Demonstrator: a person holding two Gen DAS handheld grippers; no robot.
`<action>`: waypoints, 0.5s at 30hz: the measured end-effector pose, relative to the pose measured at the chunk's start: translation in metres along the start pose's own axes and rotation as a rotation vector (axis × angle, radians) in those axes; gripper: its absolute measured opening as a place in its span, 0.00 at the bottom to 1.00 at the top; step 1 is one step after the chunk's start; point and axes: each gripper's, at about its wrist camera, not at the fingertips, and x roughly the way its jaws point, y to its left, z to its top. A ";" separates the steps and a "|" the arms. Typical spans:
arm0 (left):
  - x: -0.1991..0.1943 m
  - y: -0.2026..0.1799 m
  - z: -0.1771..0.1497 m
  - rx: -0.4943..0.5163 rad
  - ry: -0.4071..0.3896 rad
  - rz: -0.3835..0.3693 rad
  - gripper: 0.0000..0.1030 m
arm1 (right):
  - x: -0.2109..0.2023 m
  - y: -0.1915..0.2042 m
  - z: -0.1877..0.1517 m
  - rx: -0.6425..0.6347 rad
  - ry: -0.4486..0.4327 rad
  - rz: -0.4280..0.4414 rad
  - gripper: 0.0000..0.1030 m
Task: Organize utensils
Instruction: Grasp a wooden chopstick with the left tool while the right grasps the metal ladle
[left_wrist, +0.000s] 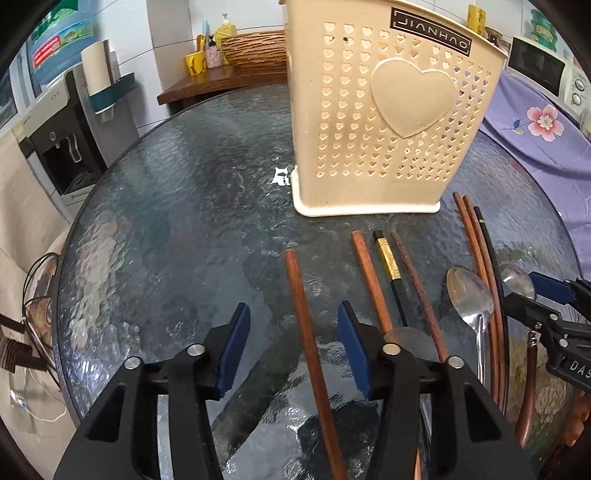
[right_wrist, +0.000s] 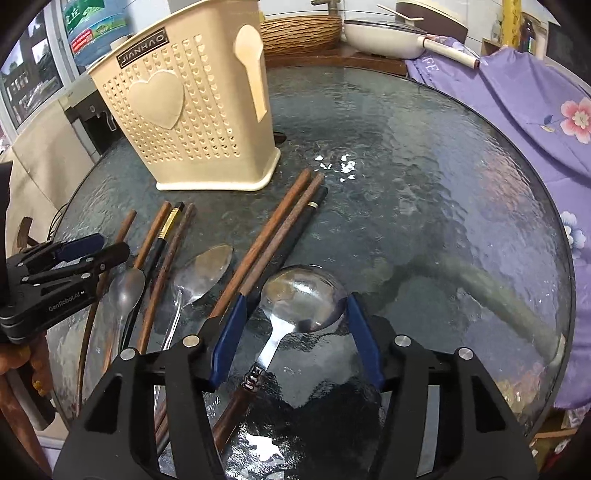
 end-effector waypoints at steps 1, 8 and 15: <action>0.001 0.000 0.003 0.000 0.004 -0.002 0.43 | 0.000 0.000 0.001 0.001 0.001 0.000 0.54; 0.005 -0.006 0.014 0.004 0.012 -0.003 0.17 | 0.002 0.001 0.006 -0.011 0.009 0.015 0.46; 0.007 -0.006 0.016 -0.005 0.015 -0.009 0.08 | 0.002 0.001 0.007 -0.027 0.007 0.019 0.46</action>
